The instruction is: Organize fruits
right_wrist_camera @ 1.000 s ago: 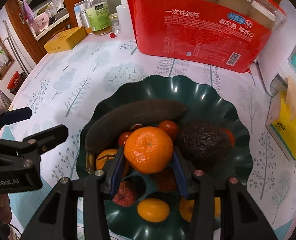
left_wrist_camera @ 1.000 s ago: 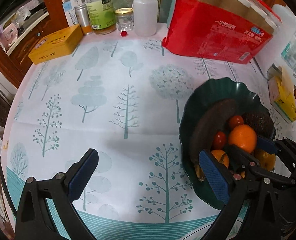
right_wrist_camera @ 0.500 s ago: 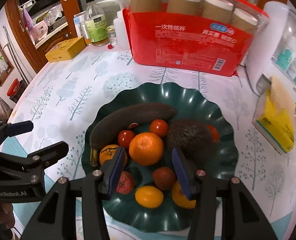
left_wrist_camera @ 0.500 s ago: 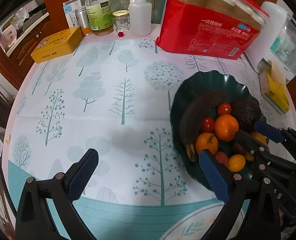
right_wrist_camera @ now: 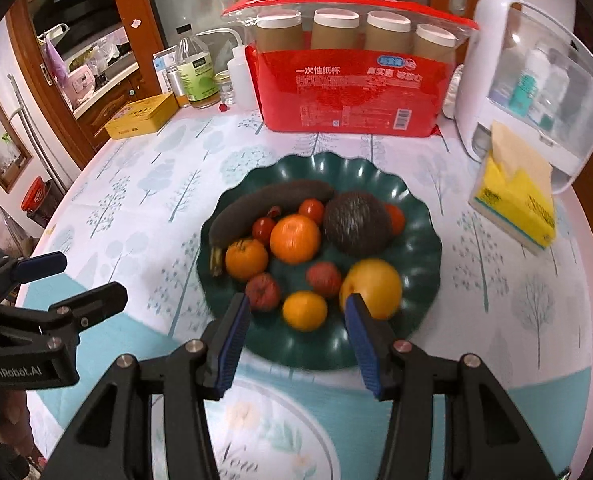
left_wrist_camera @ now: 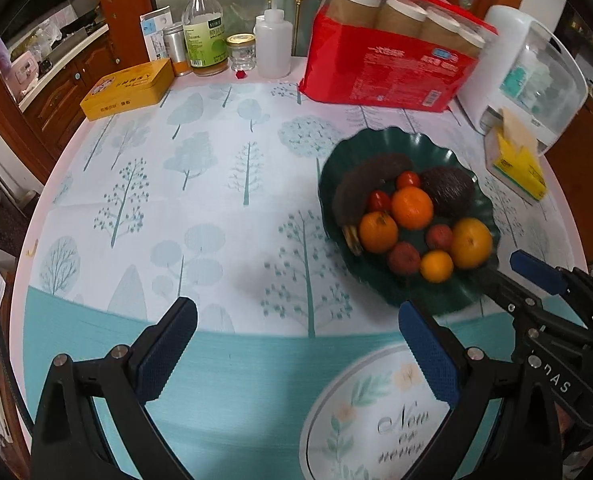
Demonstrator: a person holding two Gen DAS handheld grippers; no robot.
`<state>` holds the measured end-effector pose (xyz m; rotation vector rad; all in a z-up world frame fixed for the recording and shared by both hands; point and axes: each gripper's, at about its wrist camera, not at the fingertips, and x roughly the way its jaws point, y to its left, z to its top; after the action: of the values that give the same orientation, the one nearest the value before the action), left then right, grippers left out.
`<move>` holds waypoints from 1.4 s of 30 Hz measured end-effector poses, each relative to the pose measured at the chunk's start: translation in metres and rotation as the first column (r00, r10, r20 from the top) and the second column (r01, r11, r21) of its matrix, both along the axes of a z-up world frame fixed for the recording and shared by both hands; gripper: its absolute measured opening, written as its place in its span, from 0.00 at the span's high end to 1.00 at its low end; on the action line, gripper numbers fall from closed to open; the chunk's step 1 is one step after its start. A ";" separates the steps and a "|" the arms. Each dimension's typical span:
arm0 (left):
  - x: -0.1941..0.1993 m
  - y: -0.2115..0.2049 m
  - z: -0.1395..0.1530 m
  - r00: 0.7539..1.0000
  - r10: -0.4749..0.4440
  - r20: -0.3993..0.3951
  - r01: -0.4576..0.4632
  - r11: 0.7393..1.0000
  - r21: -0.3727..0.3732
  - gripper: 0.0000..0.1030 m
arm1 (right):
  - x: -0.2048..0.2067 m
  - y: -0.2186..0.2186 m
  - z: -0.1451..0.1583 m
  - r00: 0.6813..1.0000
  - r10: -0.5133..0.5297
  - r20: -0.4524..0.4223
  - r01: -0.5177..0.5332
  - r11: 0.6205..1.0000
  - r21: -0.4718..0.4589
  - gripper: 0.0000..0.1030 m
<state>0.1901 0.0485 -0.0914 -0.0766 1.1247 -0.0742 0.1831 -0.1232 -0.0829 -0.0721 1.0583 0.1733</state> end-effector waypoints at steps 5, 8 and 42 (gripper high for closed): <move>-0.034 -0.005 0.001 1.000 -0.029 -0.010 0.029 1.000 -0.002 0.03 | -0.034 -0.002 0.001 1.000 -0.012 -0.017 0.012 1.000 0.019 0.52; -0.053 -0.009 0.005 0.999 -0.047 -0.011 0.047 0.999 -0.002 0.03 | -0.057 -0.003 0.003 0.999 -0.025 -0.024 0.025 0.999 0.022 0.52; -0.190 -0.018 0.072 0.994 -0.023 0.107 0.021 0.999 0.026 0.03 | -0.204 -0.007 0.090 0.975 -0.195 0.106 0.193 0.981 0.030 0.39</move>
<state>0.0003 0.0304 -0.0194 -0.0379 1.0186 -0.0833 -0.0205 -0.1297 0.0067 0.0395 0.9485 0.0025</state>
